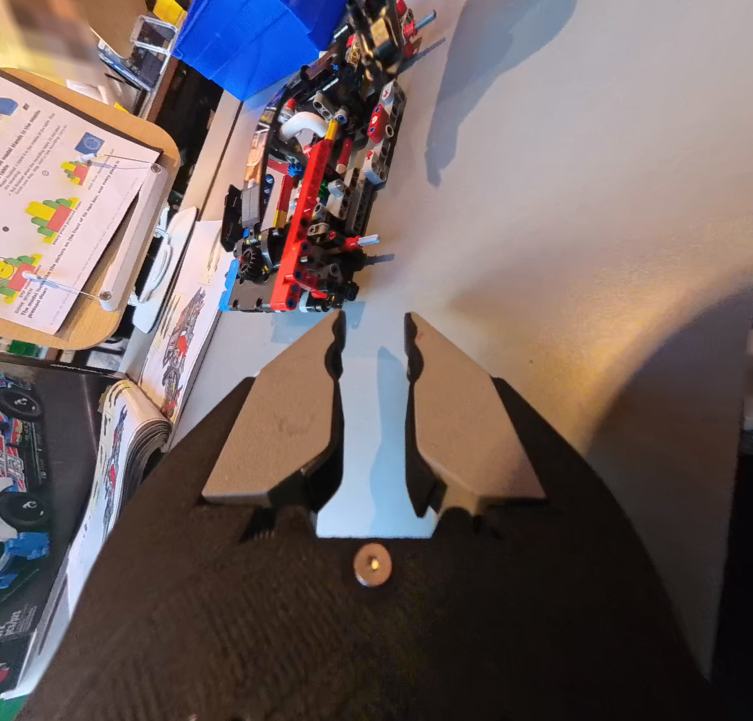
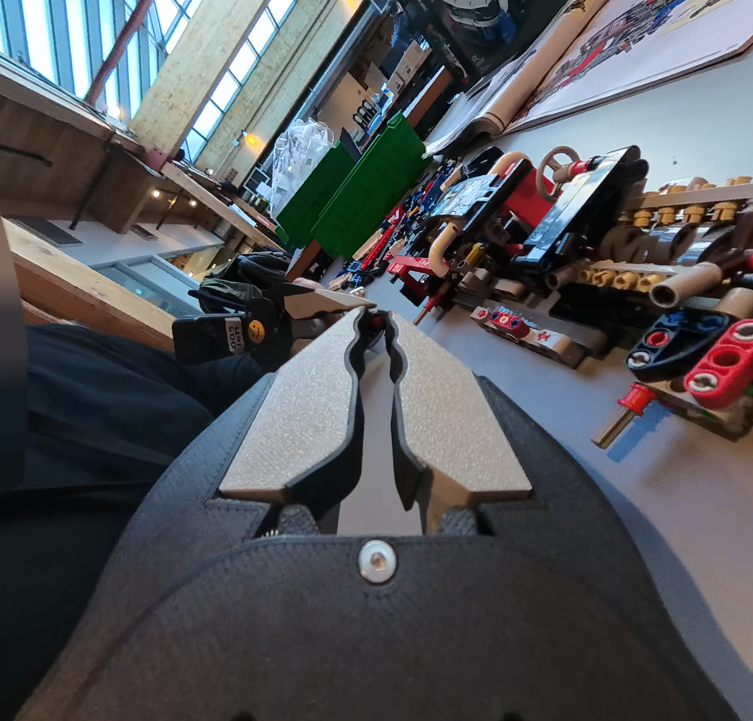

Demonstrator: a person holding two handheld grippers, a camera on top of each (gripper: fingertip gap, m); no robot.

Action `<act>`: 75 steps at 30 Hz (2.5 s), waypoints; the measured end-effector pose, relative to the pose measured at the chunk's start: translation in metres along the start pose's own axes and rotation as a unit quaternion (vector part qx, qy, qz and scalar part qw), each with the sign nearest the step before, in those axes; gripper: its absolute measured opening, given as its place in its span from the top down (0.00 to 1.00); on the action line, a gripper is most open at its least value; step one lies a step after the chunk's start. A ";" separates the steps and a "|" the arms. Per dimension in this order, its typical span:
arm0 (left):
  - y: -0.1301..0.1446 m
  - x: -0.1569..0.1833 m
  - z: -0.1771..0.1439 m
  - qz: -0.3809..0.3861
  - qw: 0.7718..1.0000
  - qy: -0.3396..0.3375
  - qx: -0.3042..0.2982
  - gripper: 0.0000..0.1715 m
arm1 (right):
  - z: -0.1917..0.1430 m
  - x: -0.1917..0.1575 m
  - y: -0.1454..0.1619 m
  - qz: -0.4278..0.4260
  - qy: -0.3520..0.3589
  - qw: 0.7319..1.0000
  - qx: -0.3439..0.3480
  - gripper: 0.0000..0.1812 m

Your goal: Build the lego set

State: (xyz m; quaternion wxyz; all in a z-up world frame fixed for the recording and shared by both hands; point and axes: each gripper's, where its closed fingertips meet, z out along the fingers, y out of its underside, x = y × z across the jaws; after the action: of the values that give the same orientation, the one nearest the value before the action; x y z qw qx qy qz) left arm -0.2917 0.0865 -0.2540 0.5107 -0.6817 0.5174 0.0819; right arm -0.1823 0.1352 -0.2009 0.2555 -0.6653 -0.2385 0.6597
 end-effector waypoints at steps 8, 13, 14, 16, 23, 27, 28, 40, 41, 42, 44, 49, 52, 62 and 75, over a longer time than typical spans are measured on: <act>0.004 0.003 0.002 0.023 1.000 -0.006 -0.017 0.87 | -0.008 -0.005 -0.006 -0.008 -0.010 1.000 0.028 0.98; 0.005 0.005 0.004 0.022 1.000 0.001 -0.017 0.89 | -0.007 -0.004 -0.006 -0.005 -0.009 1.000 0.029 0.98; 0.006 0.004 0.004 0.020 1.000 0.002 -0.018 0.89 | -0.007 -0.004 -0.007 -0.004 -0.010 1.000 0.029 0.98; 0.005 0.004 0.003 0.015 1.000 0.005 -0.014 0.91 | -0.007 -0.003 -0.007 -0.003 -0.011 0.999 0.030 0.98; 0.002 0.001 0.001 -0.006 1.000 0.013 0.001 0.95 | -0.009 -0.001 -0.012 -0.005 -0.005 0.999 0.043 0.98; 0.000 -0.004 -0.001 -0.036 0.999 0.017 0.014 0.96 | -0.012 -0.001 -0.016 -0.011 -0.003 0.998 0.059 0.98; 0.000 -0.005 -0.001 -0.043 0.999 0.019 0.015 0.96 | -0.012 -0.001 -0.016 -0.010 -0.001 0.998 0.061 0.98; 0.000 -0.016 -0.004 -0.085 0.996 0.014 0.027 0.94 | -0.015 0.002 -0.023 -0.020 0.014 0.996 0.084 0.98; 0.000 -0.017 -0.004 -0.091 0.995 0.013 0.027 0.93 | -0.016 0.002 -0.024 -0.022 0.012 0.996 0.086 0.98; 0.000 -0.019 -0.004 -0.101 0.994 0.015 0.028 0.92 | -0.016 0.000 -0.024 -0.024 0.009 0.996 0.088 0.98; 0.002 -0.024 -0.004 -0.146 0.988 0.034 0.030 0.89 | -0.017 -0.002 -0.025 -0.029 0.003 0.995 0.092 0.98; 0.015 -0.050 0.001 -0.298 0.945 0.129 0.035 0.58 | -0.019 -0.009 -0.023 -0.033 -0.020 0.995 0.091 0.98; 0.018 -0.072 0.005 -0.323 0.933 0.156 0.040 0.48 | -0.020 -0.016 -0.021 -0.037 -0.038 0.995 0.087 0.98; 0.027 -0.085 0.044 -0.312 0.891 0.330 0.023 0.37 | -0.059 -0.042 -0.031 -0.030 -0.118 0.983 0.135 0.98; -0.007 -0.008 0.015 -0.307 0.834 0.458 0.032 0.40 | -0.135 -0.003 -0.022 -0.059 0.117 0.990 0.060 0.98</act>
State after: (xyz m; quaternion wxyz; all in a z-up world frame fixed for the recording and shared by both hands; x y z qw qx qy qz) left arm -0.2832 0.1030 -0.2514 0.2356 -0.7486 0.4584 -0.4171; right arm -0.0466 0.1467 -0.1841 0.3596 -0.7061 -0.2057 0.5743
